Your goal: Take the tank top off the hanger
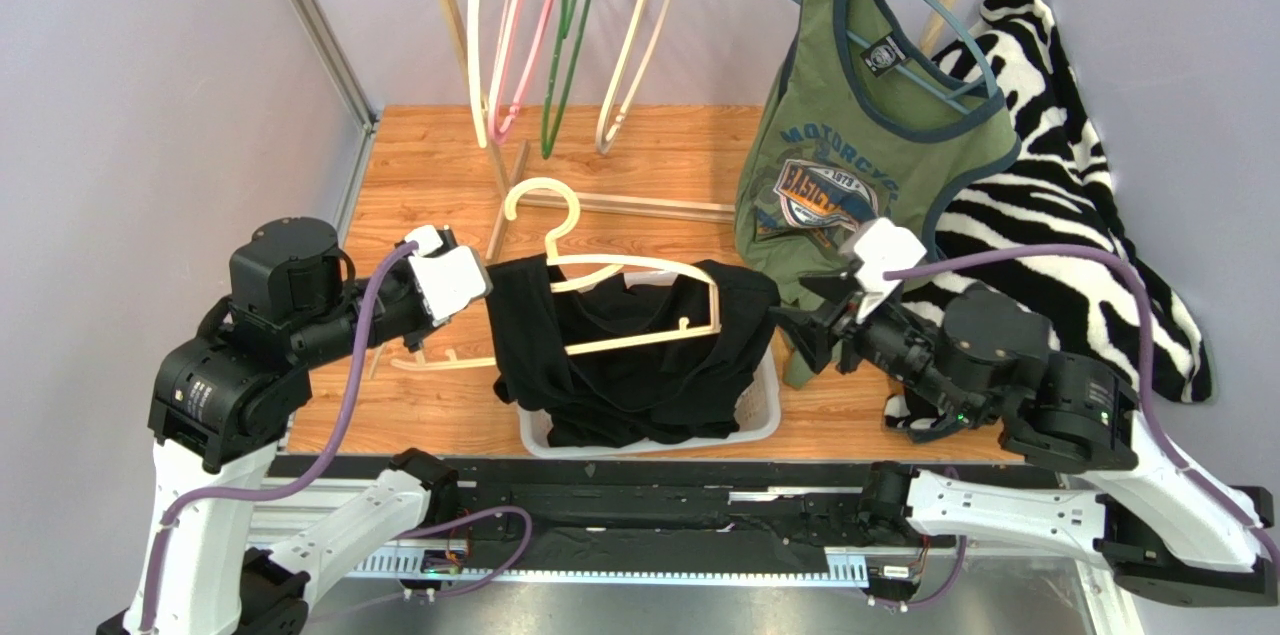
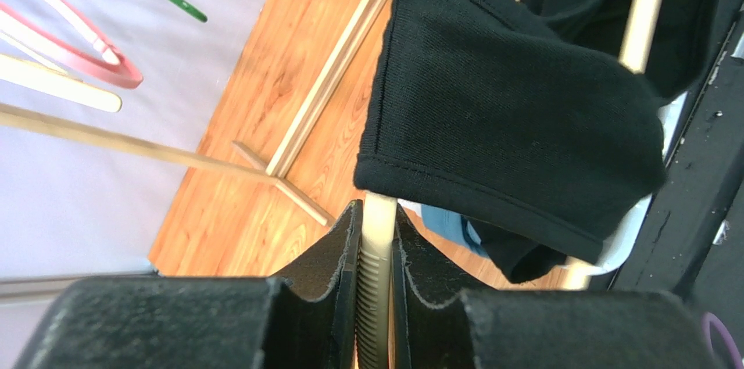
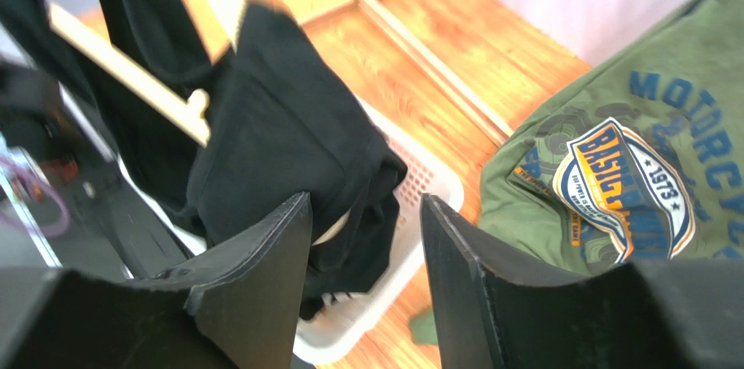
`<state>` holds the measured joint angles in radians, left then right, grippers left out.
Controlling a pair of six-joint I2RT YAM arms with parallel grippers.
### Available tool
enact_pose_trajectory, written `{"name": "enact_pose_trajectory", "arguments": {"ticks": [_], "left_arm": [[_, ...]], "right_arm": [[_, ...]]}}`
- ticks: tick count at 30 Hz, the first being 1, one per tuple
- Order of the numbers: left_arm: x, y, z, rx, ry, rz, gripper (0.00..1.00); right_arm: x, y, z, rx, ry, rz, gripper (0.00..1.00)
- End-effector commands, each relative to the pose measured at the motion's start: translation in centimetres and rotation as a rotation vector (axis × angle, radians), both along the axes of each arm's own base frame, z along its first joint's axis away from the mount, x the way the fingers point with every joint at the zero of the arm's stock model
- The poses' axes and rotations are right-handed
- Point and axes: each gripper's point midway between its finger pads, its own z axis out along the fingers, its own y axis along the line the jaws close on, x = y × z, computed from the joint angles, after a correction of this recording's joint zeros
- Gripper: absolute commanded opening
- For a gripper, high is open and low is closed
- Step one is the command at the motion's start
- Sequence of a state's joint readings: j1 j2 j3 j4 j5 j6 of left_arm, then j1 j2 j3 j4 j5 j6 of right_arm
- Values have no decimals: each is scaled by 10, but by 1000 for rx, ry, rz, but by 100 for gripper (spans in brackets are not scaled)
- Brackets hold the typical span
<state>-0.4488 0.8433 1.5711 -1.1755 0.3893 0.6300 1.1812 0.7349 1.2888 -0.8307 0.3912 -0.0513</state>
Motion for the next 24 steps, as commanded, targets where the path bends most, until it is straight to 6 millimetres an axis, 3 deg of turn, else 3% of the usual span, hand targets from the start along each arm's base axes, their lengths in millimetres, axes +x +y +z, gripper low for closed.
{"name": "enact_pose_trajectory", "arguments": {"ticks": [1, 8, 13, 15, 19, 20, 23, 24], "left_arm": [[6, 2, 14, -42, -51, 40, 0], [5, 5, 16, -45, -63, 52, 0], [5, 7, 17, -51, -70, 61, 0], [4, 8, 19, -51, -81, 60, 0], [1, 1, 22, -57, -86, 10, 0], [-1, -2, 23, -54, -94, -19, 0], [-10, -16, 27, -72, -88, -121, 0], [-13, -19, 31, -79, -92, -142, 0]], "right_arm": [[11, 7, 4, 151, 48, -100, 51], [0, 27, -27, 243, 209, -75, 33], [-9, 30, -31, 266, 231, -30, 37], [-10, 25, -20, 282, 198, -12, 48], [-19, 17, 28, 337, 85, 71, 59], [-22, 17, 47, 356, 39, 107, 65], [-37, 26, 77, 350, -24, 230, 75], [-37, 39, 77, 317, -21, 267, 77]]}}
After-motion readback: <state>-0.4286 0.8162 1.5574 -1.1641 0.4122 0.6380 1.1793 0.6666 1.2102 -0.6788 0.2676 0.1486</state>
